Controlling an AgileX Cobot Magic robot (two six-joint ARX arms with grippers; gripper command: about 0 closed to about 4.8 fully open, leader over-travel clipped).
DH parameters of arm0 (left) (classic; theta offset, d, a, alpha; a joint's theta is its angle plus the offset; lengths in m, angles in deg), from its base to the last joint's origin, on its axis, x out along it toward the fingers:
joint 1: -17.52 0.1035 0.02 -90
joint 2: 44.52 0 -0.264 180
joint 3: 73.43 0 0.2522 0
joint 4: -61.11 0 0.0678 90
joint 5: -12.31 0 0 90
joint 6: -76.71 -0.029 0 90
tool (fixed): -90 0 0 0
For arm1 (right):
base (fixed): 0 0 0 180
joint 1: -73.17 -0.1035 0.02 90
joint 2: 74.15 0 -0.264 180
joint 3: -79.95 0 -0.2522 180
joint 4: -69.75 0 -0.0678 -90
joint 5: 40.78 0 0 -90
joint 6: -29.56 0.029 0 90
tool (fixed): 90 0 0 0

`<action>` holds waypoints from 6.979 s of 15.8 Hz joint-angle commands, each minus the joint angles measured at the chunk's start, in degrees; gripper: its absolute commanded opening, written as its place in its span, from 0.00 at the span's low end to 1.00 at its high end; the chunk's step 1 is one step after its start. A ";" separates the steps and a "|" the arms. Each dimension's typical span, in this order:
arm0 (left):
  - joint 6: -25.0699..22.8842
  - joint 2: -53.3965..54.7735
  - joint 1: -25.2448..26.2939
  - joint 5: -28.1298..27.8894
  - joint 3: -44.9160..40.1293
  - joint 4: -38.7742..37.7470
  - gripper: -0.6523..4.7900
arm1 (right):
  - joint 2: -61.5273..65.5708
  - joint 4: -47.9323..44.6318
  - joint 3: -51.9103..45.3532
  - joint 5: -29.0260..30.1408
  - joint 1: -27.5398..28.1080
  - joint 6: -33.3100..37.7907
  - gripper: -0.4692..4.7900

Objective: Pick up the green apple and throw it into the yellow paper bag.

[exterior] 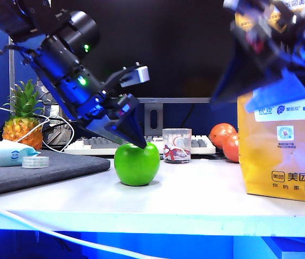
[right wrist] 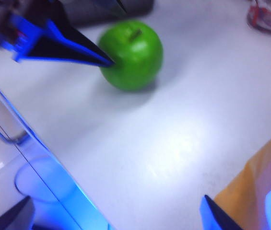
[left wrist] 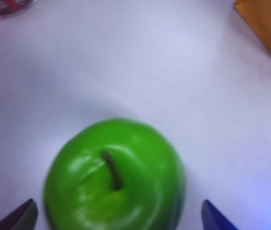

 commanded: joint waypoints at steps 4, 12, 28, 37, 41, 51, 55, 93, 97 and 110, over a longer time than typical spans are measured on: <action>2.75 3.56 -0.35 1.11 0.20 1.53 1.00 | 1.11 -2.91 0.28 0.33 -0.04 -0.59 1.00; 2.71 3.19 -0.37 7.80 5.90 -0.98 0.49 | 0.83 -2.36 1.51 0.13 -0.02 -0.59 1.00; 1.73 -9.42 -3.67 33.70 37.42 -9.46 0.44 | -12.59 38.88 41.00 -22.05 0.07 -12.07 1.00; 14.75 8.02 -13.33 33.51 37.42 14.38 0.44 | -19.04 48.78 40.89 -18.71 0.04 -7.41 1.00; 18.38 8.41 -13.33 32.52 37.44 17.88 1.00 | -19.02 48.26 40.89 -16.81 0.02 -7.41 1.00; -1.84 -13.20 -11.93 -6.12 37.59 -10.93 1.00 | -17.94 38.64 40.65 -4.07 0.02 -6.69 1.00; -5.27 -29.97 -2.56 -8.13 37.57 -33.73 1.00 | -13.14 33.94 40.63 3.61 0.02 -4.57 1.00; -2.91 -97.13 3.96 -22.51 -33.31 -48.30 0.91 | -17.09 10.95 3.28 22.86 -0.98 1.40 1.00; -4.59 -100.89 3.98 -23.54 -35.34 -48.33 0.91 | -29.24 15.52 -4.02 22.84 -0.22 1.40 1.00; -9.25 -100.89 3.93 -24.48 -50.51 -39.10 0.91 | -46.58 15.78 -18.71 23.04 1.14 1.40 1.00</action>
